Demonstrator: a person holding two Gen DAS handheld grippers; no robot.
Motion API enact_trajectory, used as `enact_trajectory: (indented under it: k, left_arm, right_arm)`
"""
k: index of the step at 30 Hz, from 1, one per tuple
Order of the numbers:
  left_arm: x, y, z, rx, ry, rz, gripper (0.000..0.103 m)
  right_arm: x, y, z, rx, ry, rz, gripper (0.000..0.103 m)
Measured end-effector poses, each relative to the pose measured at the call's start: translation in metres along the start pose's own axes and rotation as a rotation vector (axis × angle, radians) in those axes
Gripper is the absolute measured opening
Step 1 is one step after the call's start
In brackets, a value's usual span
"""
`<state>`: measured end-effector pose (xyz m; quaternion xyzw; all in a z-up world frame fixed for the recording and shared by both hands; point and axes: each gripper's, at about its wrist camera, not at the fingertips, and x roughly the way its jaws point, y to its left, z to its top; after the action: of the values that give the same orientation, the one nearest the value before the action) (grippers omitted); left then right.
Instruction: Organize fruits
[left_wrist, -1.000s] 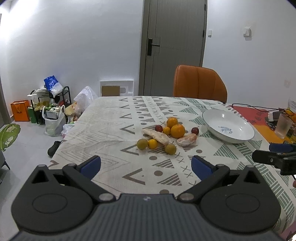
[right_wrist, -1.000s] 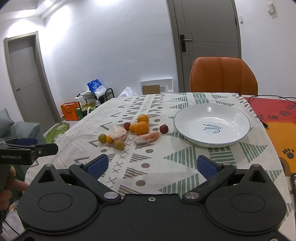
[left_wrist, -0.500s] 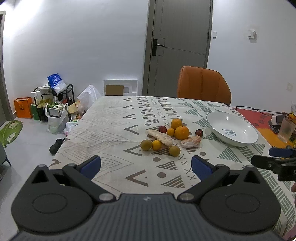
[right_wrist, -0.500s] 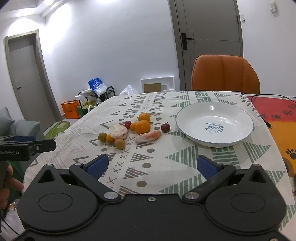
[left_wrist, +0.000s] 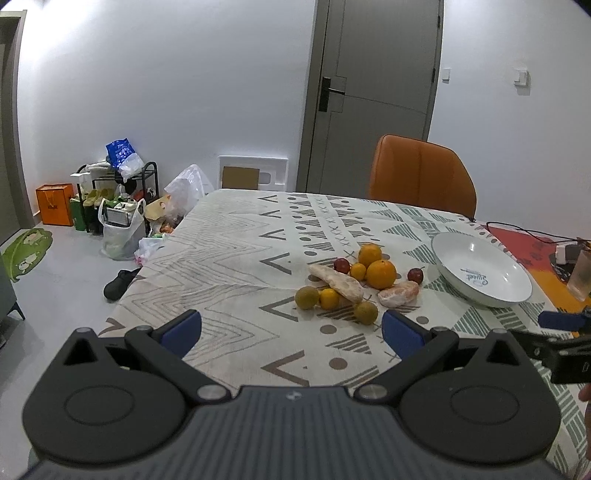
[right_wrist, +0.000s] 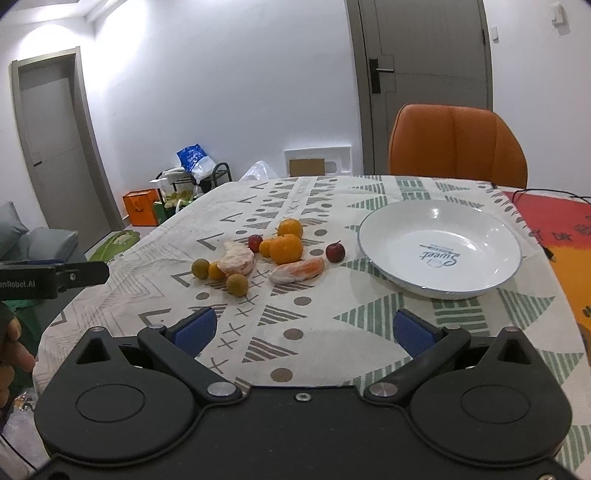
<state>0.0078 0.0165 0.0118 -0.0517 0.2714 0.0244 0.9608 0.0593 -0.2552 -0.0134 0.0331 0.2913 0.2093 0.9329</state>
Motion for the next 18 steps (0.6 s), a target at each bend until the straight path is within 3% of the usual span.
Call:
enact_trajectory:
  k: [12, 18]
  left_arm:
    - [0.031, 0.006, 0.007, 0.001, 0.037, 0.005, 0.1]
    - [0.047, 0.004, 0.013, 0.006, 0.052, -0.014, 0.092]
  right_arm:
    - [0.032, -0.009, 0.0, 0.036, 0.06, 0.036, 0.103]
    - [0.044, -0.011, 0.004, 0.042, 0.072, 0.052, 0.103]
